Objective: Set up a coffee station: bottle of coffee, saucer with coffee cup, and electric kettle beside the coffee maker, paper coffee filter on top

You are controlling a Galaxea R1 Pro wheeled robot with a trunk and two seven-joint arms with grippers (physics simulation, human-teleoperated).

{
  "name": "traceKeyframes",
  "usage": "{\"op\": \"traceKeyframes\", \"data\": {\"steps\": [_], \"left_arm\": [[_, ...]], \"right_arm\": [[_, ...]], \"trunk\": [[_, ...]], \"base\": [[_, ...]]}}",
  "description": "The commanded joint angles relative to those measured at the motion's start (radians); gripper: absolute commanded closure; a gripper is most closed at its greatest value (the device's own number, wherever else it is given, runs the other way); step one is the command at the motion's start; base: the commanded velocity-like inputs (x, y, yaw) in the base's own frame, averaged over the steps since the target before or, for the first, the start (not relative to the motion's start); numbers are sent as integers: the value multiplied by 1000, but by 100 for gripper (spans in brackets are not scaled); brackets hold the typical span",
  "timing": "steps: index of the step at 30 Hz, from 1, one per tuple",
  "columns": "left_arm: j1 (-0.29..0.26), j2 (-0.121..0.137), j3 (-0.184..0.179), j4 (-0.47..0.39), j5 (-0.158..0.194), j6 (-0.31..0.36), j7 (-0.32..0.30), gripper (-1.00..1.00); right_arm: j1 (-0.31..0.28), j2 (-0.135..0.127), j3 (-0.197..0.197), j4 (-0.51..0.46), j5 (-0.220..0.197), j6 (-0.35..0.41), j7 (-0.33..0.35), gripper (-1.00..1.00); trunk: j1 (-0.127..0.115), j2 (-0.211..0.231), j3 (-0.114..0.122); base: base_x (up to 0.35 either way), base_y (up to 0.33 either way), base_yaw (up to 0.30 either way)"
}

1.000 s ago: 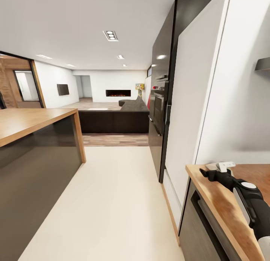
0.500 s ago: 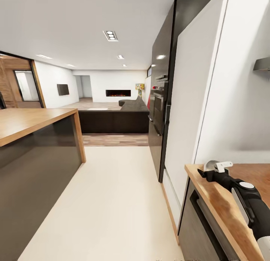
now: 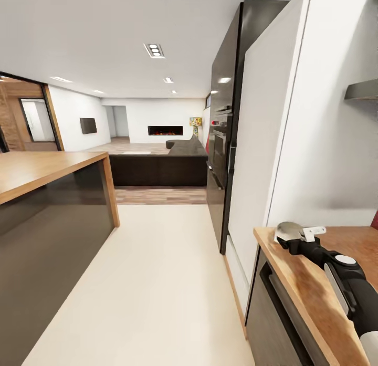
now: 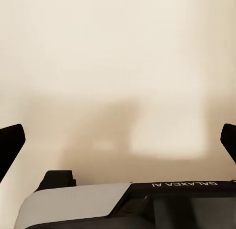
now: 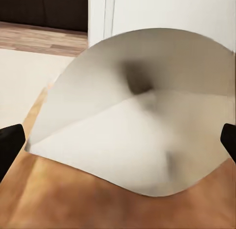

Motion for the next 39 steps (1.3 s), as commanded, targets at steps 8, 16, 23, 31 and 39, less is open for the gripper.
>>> {"op": "traceKeyframes", "data": {"steps": [8,16,23,31,39], "left_arm": [[0,0,1,-1,0,-1,0,-100],[0,0,1,-2,0,0,0,-100],[0,0,1,-1,0,0,0,-100],[0,0,1,-1,0,0,0,-100],[0,0,1,-2,0,0,0,-100]], "right_arm": [[-1,1,-2,-1,1,6,5,-100],[-1,2,-1,-1,1,7,3,-100],[-1,2,-2,-1,0,6,4,-100],[-1,1,-2,-1,1,6,2,-100],[-1,2,-2,-1,2,6,1,-100]], "trunk": [[0,-1,-1],[0,-1,-1],[0,-1,-1],[0,-1,-1],[0,-1,-1]], "base": [[-2,10,0],[0,72,0],[0,7,0],[104,91,0],[35,29,0]]}}
